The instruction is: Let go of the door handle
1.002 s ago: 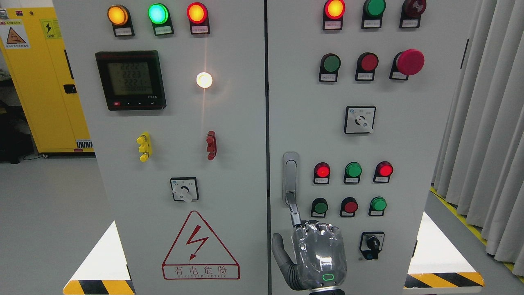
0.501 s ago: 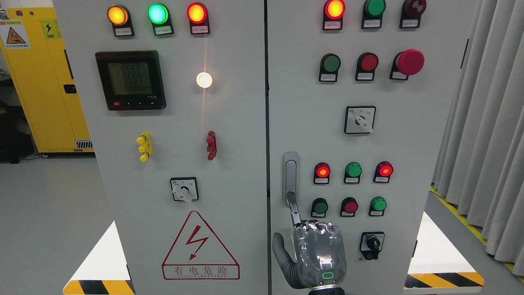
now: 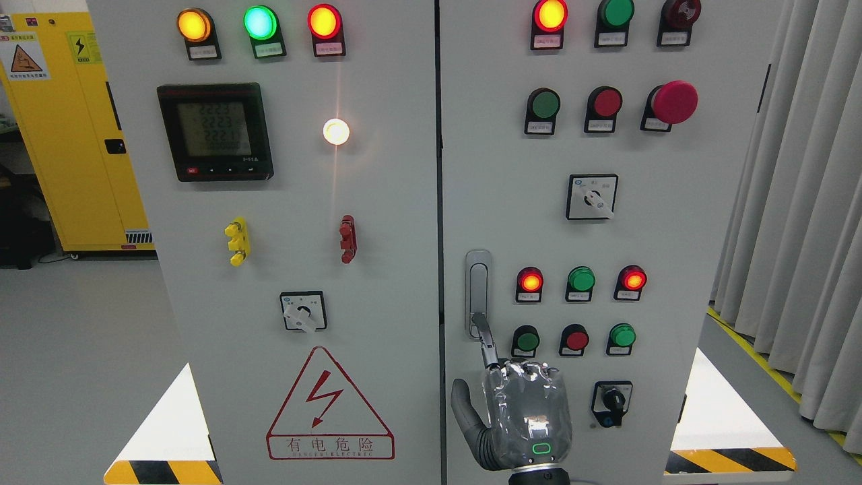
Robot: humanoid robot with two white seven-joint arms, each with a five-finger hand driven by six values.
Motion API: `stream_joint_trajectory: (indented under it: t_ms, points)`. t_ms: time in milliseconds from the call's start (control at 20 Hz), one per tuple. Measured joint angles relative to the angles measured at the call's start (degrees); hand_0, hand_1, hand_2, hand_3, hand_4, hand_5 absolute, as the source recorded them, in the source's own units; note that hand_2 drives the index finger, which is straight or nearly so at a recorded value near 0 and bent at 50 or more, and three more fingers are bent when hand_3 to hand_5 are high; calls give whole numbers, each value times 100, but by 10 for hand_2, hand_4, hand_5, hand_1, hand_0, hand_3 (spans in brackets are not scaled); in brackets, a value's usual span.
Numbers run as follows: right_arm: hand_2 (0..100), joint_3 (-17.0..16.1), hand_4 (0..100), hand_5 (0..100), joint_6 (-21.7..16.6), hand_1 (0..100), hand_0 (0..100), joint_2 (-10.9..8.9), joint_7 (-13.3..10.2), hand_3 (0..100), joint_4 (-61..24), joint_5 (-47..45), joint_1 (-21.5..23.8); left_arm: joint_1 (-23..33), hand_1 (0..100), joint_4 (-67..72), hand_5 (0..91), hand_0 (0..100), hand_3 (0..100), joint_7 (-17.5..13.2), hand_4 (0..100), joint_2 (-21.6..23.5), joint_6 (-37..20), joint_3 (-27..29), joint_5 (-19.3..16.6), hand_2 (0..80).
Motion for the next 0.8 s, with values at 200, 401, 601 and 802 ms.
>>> stream_joint_trajectory:
  t_ms: [200,401,601,802]
  points:
    - [41,-15,1000,1000,0,401,614,0,0,1000,13,-4,-3,0,556,0,0,120,0,0,0,0,9,0,0,0]
    - [47,-24,1000,1000,0,402,617,1,10,1000,25,-7,-2,0,556,0,0,120,0,0,0,0,12,0,0,0]
    - [48,-26,1000,1000,0,403,624,1,79,1000,38,-12,6,0,556,0,0,120,0,0,0,0,13,0,0,0]
    - [48,-26,1000,1000,0,403,631,1,102,1000,47,-13,19,0,556,0,0,120,0,0,0,0,13,0,0,0]
